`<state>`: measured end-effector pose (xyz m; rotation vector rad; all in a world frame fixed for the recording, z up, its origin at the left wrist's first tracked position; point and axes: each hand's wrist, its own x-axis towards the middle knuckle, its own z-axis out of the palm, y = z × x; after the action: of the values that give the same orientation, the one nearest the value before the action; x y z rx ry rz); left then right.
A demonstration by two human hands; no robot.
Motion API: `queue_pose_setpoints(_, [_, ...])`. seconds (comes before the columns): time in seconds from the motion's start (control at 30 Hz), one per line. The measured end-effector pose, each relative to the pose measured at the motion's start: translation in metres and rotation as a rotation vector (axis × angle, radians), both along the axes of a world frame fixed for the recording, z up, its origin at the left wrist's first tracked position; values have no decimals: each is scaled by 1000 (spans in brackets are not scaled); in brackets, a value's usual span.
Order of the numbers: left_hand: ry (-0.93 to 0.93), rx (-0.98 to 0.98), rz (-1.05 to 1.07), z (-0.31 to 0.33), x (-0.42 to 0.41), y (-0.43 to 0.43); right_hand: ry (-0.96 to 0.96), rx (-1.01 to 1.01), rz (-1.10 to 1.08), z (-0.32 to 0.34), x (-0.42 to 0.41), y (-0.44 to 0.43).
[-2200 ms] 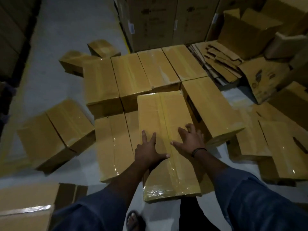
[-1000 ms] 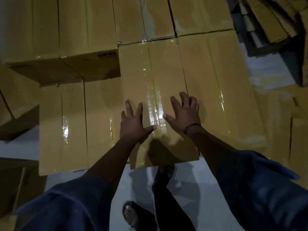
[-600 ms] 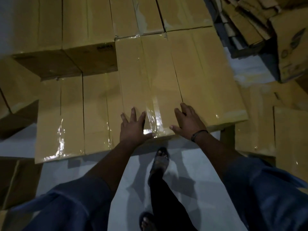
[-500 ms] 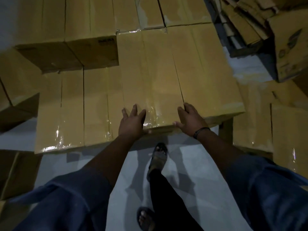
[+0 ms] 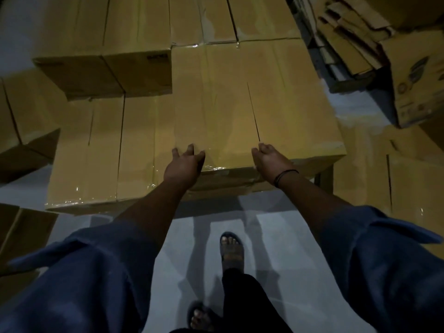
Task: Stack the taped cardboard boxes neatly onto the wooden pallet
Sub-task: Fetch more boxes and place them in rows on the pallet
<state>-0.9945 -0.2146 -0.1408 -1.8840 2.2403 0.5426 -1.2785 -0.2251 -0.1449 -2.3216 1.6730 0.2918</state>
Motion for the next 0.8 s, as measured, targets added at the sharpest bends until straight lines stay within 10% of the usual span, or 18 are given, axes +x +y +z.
queue_pose_setpoints(0.8, [-38,203,32,34,-5,17,93,264,-91,24,10,1])
